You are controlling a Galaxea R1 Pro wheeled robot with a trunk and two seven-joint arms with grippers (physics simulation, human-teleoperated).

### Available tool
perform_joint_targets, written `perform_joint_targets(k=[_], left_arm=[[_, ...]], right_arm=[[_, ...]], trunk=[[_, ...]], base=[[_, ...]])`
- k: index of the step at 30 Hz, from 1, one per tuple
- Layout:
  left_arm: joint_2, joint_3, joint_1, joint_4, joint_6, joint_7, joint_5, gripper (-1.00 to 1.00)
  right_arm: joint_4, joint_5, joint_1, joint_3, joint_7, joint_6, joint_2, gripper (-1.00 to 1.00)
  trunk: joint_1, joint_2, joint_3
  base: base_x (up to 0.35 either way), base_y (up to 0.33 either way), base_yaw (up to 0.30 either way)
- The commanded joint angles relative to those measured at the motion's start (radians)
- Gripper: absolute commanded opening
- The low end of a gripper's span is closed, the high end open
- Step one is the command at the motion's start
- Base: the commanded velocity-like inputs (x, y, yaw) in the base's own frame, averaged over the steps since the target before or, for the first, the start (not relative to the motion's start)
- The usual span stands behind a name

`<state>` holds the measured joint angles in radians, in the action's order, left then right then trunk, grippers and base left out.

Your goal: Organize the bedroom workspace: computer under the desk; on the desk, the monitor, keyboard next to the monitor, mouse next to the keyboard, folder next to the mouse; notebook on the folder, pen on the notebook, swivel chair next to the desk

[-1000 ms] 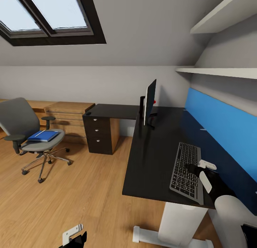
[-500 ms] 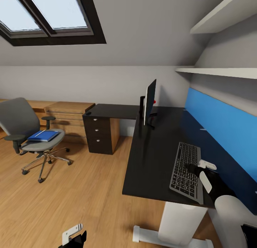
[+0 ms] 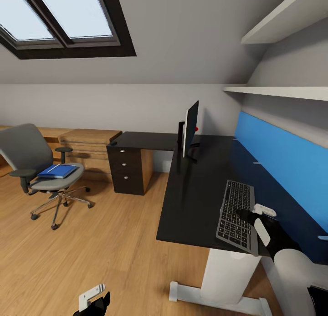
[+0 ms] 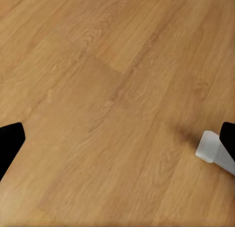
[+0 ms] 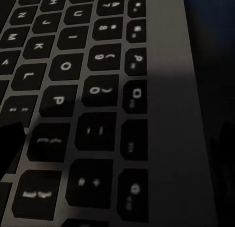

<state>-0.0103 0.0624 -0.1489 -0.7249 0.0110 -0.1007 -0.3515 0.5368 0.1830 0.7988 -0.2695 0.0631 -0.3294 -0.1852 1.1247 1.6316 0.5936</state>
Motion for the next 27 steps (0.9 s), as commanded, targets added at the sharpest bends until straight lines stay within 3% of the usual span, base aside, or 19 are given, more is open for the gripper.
perform_joint_targets(k=[1, 27], left_arm=[[0.000, 0.001, 0.000, -0.001, 0.001, -0.002, -0.010, 1.00], [0.001, 0.001, 0.000, -0.001, 0.003, -0.002, -0.012, 1.00]], right_arm=[[-0.020, 0.009, 0.000, 0.001, 0.007, -0.004, 0.000, 1.00], [-0.024, 0.009, 0.000, 0.001, 0.006, -0.003, 0.000, 1.00]], trunk=[[0.000, 0.000, 0.001], [0.000, 0.000, 0.001]], base=[[-0.003, 0.000, 0.000], [-0.091, 0.000, 0.000]])
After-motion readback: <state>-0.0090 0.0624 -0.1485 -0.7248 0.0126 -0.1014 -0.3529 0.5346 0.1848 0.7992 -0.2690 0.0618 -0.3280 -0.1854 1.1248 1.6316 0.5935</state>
